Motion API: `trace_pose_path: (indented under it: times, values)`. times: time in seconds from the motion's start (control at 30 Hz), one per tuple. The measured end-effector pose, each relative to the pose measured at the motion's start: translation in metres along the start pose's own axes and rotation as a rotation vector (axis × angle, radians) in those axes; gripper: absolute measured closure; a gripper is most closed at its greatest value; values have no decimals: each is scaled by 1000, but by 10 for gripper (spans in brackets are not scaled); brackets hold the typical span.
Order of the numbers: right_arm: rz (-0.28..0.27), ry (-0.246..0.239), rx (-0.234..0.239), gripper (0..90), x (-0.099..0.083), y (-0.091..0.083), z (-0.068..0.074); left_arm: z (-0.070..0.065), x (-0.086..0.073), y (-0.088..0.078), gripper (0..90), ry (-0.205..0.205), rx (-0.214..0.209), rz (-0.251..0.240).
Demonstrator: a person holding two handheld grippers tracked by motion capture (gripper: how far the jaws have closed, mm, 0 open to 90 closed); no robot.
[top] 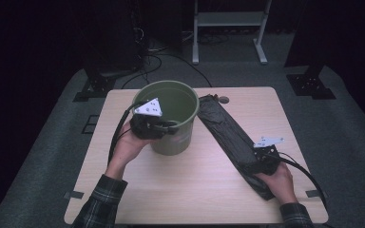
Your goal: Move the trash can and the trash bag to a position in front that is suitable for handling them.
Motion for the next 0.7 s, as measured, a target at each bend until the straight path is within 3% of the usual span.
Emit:
trace_pose_path:
  times: [0.7]
  values:
    - [2, 2, -2, 0, 0, 0, 0, -79, -3, 10, 743, 117, -86, 8]
Point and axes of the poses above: each handheld gripper's, and its own axes: y roughly forward along the jaws, x roughly out of its top, z roughly to its left, the point moved 10 cm from there along y, roughly forward along the jaws, and after that the axes turned 15 degrees about -x, right-handed, at the moved point
